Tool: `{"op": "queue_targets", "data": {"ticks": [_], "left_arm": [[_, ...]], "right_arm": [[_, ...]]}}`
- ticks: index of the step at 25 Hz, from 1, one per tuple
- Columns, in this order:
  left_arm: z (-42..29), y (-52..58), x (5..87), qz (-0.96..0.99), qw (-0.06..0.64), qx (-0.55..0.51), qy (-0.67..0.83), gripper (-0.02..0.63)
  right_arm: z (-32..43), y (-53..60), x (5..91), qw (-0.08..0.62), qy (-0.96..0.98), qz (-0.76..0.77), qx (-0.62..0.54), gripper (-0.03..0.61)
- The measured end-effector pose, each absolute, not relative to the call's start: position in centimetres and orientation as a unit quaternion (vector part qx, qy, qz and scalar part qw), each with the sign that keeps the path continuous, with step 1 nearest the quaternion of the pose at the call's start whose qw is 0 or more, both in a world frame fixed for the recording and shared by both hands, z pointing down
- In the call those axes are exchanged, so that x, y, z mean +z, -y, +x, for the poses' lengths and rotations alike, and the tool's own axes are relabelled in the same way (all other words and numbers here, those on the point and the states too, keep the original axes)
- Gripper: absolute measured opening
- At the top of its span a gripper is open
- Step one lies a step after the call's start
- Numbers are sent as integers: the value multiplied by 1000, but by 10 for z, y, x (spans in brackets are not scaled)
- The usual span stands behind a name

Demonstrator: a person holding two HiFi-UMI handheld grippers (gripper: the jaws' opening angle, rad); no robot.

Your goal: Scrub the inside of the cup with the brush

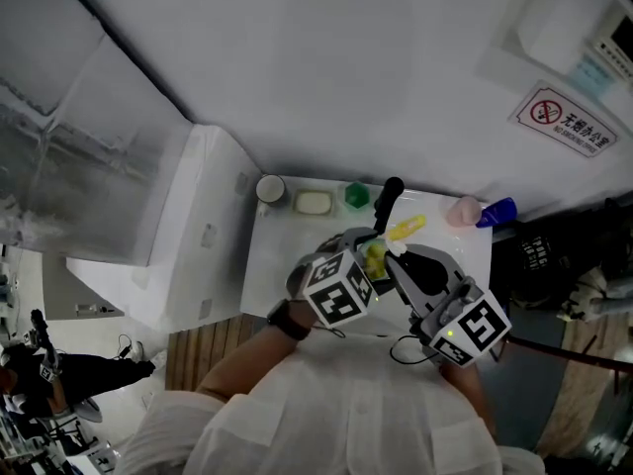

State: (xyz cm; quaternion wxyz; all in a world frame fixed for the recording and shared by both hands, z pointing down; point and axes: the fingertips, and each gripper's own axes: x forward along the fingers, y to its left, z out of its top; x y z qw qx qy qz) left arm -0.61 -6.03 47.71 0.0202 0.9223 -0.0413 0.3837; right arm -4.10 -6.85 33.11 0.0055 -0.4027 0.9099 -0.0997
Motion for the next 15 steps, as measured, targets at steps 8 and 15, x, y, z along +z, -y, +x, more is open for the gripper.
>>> {"op": "queue_targets", "data": {"ticks": [8, 15], "left_arm": [[-3, 52, 475, 925, 27, 378, 39, 390], [-4, 39, 481, 924, 36, 380, 26, 390]], "right_arm": [[-39, 62, 342, -42, -912, -394, -105, 31], [-38, 61, 377, -52, -901, -412, -125, 31]]}}
